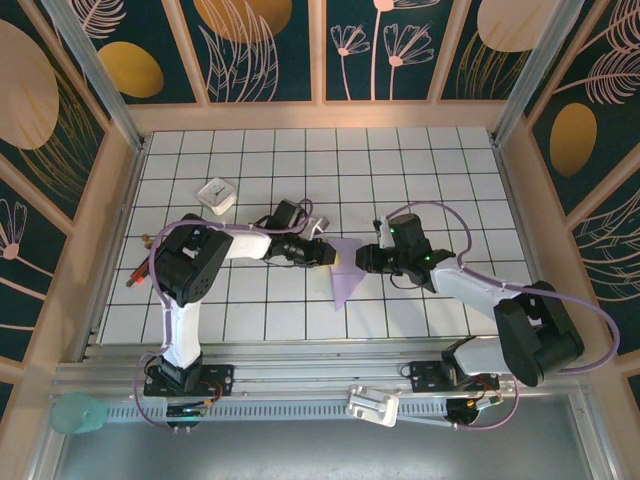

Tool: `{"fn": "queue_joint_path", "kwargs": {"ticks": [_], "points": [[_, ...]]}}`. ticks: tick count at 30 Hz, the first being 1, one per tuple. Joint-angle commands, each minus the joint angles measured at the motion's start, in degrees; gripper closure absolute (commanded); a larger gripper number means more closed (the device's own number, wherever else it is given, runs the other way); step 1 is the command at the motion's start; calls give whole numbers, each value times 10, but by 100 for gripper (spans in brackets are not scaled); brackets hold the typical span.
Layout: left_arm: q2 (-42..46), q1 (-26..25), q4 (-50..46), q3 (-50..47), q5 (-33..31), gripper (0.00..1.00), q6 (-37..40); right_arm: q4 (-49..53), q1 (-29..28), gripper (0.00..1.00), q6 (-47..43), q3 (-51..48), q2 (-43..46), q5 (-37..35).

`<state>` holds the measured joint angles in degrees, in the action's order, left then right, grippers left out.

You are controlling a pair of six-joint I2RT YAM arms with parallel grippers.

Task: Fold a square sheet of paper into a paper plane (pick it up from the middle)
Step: Fold the wing for the fifth time at the center of the table.

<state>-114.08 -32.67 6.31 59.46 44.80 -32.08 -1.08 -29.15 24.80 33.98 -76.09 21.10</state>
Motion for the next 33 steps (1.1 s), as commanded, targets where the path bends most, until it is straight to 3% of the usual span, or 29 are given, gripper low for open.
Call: {"fn": "queue_joint_path", "kwargs": {"ticks": [1, 6, 8, 11, 16, 23, 33], "points": [[41, 12, -30, -13, -45, 59, 26, -7, -1, 78, 5, -4, -4, 4], [129, 4, -30, -76, -116, 57, -17, 10, 18, 77, 4, -4, 2, -8], [177, -24, -19, -104, -136, 59, -43, 13, 39, 76, 8, -4, 3, -12], [196, -73, 8, -121, -130, 69, -89, 12, 70, 74, 15, -6, 3, -15], [145, -122, 38, -87, -109, 85, -123, 21, 104, 73, 16, -6, 3, -30], [80, -116, -22, -41, -130, 94, -89, 24, 108, 73, 17, -18, 18, -29], [57, -81, -33, -41, -113, 96, -62, 13, 107, 73, 18, -20, 4, -5]]}}
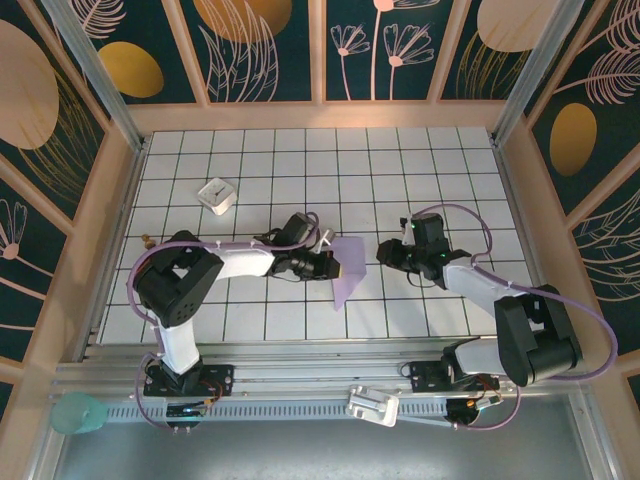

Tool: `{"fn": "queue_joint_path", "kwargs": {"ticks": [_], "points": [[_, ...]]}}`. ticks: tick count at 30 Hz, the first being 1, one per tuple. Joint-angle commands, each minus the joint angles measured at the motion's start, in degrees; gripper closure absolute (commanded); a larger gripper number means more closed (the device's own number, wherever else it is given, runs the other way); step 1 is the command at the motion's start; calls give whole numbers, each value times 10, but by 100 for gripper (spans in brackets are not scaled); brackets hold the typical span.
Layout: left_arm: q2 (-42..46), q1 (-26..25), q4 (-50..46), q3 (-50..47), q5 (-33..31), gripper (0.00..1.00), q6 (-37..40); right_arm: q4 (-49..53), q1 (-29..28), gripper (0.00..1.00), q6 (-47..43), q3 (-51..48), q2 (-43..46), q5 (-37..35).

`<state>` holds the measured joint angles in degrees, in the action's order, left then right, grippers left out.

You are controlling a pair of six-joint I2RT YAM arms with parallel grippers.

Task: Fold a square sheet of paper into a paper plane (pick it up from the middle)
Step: Fold the wing for the fifth time at the center of the table.

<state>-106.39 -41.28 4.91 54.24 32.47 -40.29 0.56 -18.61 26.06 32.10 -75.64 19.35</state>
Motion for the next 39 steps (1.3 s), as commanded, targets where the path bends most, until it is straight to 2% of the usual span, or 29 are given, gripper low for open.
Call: {"fn": "queue_joint_path", "kwargs": {"ticks": [1, 12, 17, 21, 24, 33, 39], "points": [[-25, 7, -21, 11, 12, 96, 23, -5, 2, 72, 4, 0, -3, 20], [-44, 35, -47, 11, 39, 96, 83, -17, -41, 64, -3, 7, -19, 80], [-60, 45, -90, 28, 54, 95, 150, -49, -56, 62, 38, -1, -45, 104], [-67, 53, -110, 39, 62, 95, 183, -96, -61, 62, 64, -16, -73, 139], [-73, 56, -120, 52, 63, 94, 195, -109, -67, 61, 75, -23, -89, 136], [-85, 56, -119, 59, 67, 94, 198, -119, -68, 62, 84, -38, -105, 126], [-85, 56, -120, 59, 65, 94, 199, -164, -67, 72, 105, -43, -126, 137]]}}
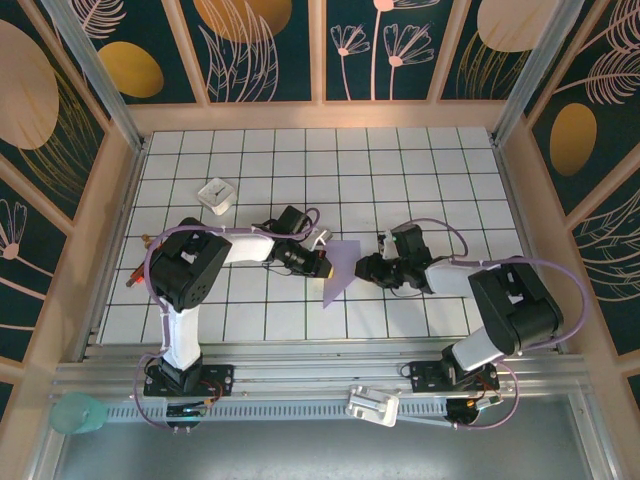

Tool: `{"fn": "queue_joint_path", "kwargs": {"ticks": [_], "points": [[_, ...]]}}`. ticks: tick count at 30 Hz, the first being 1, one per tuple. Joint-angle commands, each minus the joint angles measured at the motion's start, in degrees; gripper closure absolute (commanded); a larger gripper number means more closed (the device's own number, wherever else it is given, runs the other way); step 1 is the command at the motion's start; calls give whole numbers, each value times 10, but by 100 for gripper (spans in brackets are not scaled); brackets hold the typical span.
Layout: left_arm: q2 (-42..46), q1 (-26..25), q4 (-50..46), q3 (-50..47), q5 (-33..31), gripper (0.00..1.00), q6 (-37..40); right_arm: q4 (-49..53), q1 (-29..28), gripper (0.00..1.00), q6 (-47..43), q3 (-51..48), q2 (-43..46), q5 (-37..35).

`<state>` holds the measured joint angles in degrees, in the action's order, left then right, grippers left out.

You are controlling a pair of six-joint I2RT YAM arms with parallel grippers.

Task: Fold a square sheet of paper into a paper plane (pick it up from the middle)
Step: Fold the wing for the fifth time at the center of the table.

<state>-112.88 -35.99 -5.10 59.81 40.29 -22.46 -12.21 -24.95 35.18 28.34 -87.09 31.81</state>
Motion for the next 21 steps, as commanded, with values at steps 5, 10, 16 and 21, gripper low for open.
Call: {"fn": "queue_joint_path", "kwargs": {"ticks": [5, 10, 16, 21], "points": [[-23, 3, -21, 6, -13, 94, 21, -56, 2, 80, 23, -4, -21, 19], [-21, 4, -23, 7, -16, 94, 21, -64, 2, 92, 34, -2, -22, 22], [15, 4, 1, 2, -24, 79, 8, -66, -6, 100, 134, -28, 23, 8], [107, -4, 80, -60, -67, 67, -15, -57, -49, 100, 247, -41, 70, -41]]}}
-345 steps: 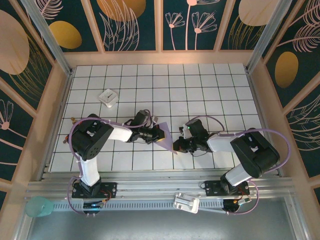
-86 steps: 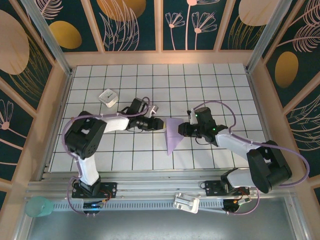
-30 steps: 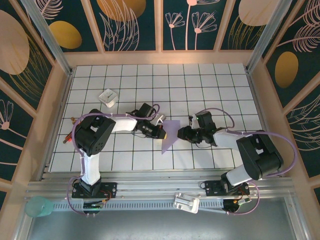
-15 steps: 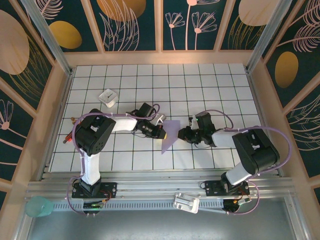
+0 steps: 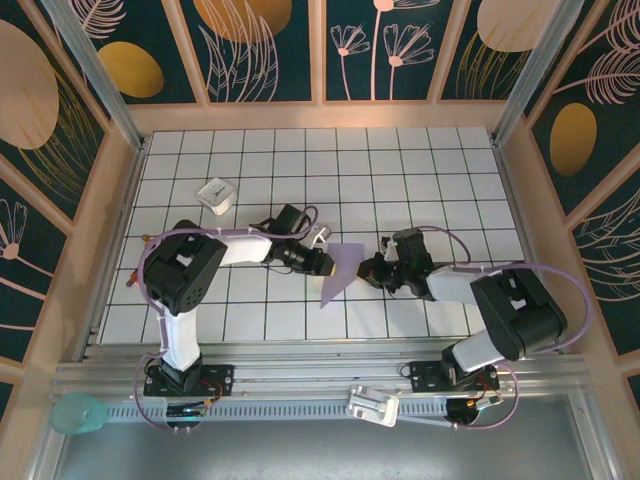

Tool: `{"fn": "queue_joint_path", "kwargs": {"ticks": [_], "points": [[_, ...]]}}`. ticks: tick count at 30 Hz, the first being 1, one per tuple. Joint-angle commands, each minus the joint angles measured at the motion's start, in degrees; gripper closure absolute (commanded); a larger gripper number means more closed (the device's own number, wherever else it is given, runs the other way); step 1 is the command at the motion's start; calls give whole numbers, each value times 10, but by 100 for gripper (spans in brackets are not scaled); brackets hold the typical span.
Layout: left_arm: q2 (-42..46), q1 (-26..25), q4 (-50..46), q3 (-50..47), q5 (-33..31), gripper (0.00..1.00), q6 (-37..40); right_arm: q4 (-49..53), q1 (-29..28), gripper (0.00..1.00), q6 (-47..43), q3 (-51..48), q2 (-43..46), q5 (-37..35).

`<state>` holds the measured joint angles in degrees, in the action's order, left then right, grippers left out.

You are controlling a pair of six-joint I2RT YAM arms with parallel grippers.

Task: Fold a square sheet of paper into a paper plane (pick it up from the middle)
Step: Fold the wing for the fifth time at the center of the table.

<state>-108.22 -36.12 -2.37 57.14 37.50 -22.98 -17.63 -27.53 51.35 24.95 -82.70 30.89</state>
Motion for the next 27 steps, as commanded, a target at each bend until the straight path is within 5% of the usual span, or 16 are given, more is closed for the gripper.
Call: {"fn": "queue_joint_path", "kwargs": {"ticks": [1, 13, 21, 27], "points": [[85, -9, 68, -53, -60, 65, -11, -3, -34, 100, 105, -6, 31, -41], [266, -140, 162, -207, -296, 54, -13, -19, -91, 100, 238, -5, 47, -97], [272, -145, 158, -227, -305, 52, -23, -68, -94, 94, 229, -23, 26, -111], [264, -144, 154, -216, -292, 51, -33, -79, -87, 83, 103, 3, -15, -87]]}}
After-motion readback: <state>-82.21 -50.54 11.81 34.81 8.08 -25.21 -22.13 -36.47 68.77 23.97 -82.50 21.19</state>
